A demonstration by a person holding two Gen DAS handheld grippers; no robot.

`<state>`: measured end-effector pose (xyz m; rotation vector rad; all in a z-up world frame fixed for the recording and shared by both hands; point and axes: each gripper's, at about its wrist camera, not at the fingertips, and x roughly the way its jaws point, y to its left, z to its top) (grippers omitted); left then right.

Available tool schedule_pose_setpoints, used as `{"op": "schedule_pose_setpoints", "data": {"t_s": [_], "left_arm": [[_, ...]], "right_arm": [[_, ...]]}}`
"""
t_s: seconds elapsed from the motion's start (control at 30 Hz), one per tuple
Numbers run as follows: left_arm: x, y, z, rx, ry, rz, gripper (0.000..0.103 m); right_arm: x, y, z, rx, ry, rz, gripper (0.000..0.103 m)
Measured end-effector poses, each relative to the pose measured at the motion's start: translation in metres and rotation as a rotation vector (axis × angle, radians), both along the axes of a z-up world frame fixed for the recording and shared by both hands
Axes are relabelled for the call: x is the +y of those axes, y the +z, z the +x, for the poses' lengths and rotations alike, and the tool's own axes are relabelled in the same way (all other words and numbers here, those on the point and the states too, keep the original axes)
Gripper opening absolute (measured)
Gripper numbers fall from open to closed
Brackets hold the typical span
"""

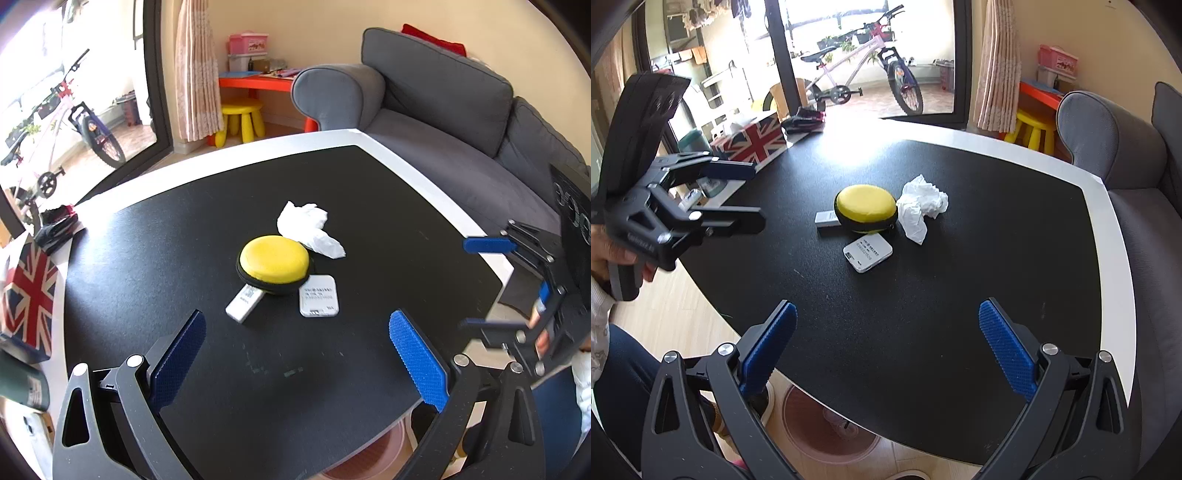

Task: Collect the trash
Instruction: 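Move both open grippers back over the table, then close the left gripper around the yellow-and-black round zip case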

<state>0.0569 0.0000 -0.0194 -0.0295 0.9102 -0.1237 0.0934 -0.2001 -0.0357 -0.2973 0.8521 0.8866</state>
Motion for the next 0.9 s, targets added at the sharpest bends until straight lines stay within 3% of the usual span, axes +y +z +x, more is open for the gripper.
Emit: {"op": "schedule_pose_setpoints", "data": {"t_s": [0.53, 0.9], "left_arm": [[0.006, -0.047, 0.070, 0.118, 0.020, 0.010, 0.096], [0.005, -0.066, 0.088, 0.130, 0.055, 0.024, 0.096]], "right_arm": [[-0.006, -0.020, 0.018, 0.007, -0.007, -0.047, 0.098], [-0.014, -0.027, 0.025, 0.027, -0.021, -0.049, 0.098]]}}
